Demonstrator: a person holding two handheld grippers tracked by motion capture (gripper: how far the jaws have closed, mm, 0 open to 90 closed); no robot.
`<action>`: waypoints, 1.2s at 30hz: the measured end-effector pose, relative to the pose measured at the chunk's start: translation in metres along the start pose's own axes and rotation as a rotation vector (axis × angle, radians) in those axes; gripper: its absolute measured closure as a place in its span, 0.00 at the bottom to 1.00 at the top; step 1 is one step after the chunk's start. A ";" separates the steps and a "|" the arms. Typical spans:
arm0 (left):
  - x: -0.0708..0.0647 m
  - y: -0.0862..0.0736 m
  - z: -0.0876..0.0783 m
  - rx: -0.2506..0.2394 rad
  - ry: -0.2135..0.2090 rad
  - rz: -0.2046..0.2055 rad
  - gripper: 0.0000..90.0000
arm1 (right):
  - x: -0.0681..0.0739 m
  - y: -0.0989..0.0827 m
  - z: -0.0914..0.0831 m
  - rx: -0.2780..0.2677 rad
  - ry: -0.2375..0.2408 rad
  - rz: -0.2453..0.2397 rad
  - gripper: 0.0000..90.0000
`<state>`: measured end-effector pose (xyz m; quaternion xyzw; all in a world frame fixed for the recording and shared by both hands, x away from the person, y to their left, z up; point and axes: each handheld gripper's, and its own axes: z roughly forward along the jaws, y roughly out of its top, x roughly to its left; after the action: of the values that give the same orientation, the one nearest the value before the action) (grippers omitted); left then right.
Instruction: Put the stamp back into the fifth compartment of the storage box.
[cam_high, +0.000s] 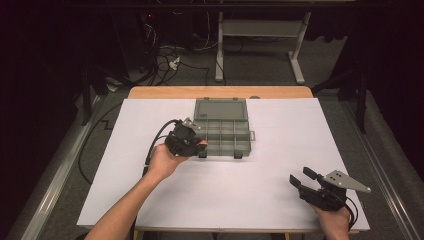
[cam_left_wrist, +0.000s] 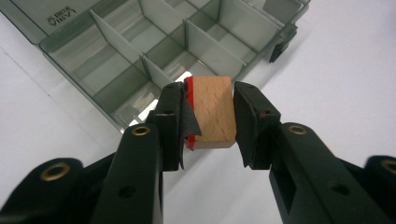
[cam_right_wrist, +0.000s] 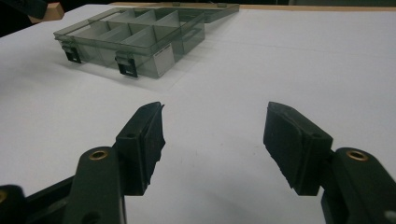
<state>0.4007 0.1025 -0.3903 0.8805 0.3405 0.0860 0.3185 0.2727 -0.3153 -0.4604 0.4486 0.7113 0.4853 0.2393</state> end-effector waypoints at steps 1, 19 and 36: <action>0.001 0.001 0.001 0.001 0.002 -0.002 0.72 | 0.000 0.000 0.000 0.000 0.000 0.000 0.42; 0.023 0.015 0.021 0.064 0.042 -0.050 0.72 | -0.001 0.000 0.001 0.003 0.002 0.005 0.42; 0.028 0.018 0.032 0.093 0.080 -0.061 0.72 | -0.002 -0.001 0.000 0.002 0.007 0.004 0.42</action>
<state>0.4430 0.0949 -0.4058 0.8793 0.3833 0.0957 0.2660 0.2732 -0.3170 -0.4610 0.4486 0.7118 0.4865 0.2356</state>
